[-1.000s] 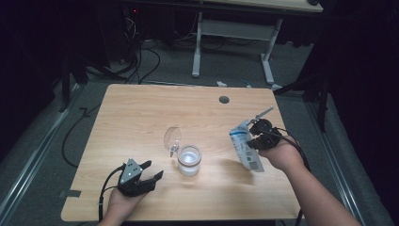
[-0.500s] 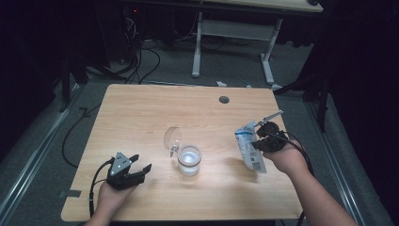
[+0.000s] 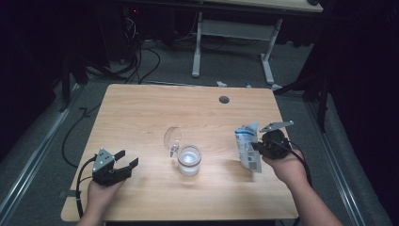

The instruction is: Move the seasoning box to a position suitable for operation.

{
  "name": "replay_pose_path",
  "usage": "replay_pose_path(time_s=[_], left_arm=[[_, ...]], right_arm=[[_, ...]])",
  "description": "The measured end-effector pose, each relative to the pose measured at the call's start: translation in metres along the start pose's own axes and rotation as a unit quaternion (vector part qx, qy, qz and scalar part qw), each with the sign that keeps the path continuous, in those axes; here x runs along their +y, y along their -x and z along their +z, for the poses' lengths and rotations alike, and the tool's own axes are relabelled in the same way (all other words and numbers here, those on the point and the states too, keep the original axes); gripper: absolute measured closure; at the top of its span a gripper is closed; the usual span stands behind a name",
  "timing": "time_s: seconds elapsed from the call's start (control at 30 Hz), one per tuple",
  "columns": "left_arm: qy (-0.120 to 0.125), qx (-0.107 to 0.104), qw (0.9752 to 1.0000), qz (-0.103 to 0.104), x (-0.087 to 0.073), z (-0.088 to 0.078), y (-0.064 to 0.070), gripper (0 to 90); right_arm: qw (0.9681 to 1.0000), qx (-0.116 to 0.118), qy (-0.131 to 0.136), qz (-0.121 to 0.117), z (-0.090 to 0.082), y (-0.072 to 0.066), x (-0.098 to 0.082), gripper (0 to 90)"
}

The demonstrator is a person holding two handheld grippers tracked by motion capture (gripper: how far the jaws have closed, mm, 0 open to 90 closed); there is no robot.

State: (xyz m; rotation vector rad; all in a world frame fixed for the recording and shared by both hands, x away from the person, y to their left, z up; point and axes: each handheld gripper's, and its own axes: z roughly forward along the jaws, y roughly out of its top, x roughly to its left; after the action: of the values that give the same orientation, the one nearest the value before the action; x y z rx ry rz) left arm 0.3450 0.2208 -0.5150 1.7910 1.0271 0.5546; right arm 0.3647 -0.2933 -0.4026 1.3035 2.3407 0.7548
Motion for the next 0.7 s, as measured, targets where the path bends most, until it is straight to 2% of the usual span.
replay_pose_path(time_s=[0.07, 0.23, 0.43, 0.53, 0.7], left_arm=[[-0.001, 0.010, 0.9999, 0.009, 0.000, 0.000, 0.000, 34.2], [-0.003, 0.023, 0.9996, 0.018, 0.000, -0.001, 0.000, 34.1], [-0.006, 0.027, 0.9995, 0.012, -0.001, 0.000, -0.001, 34.1], [-0.005, 0.030, 0.9995, -0.005, -0.002, 0.000, -0.003, 33.3], [-0.008, 0.029, 0.9995, -0.010, -0.003, 0.001, -0.004, 33.9]], right_arm=[[1.0000, 0.000, 0.009, 0.000, 0.000, -0.001, -0.003, 89.8], [0.9997, -0.002, 0.026, 0.004, 0.003, -0.001, -0.011, 89.8], [0.9983, -0.003, 0.054, 0.022, 0.003, 0.003, -0.022, 89.8], [0.9967, -0.002, 0.074, 0.034, 0.002, 0.002, -0.027, 89.8], [0.9944, -0.003, 0.099, 0.035, 0.004, -0.001, -0.034, 89.9]])
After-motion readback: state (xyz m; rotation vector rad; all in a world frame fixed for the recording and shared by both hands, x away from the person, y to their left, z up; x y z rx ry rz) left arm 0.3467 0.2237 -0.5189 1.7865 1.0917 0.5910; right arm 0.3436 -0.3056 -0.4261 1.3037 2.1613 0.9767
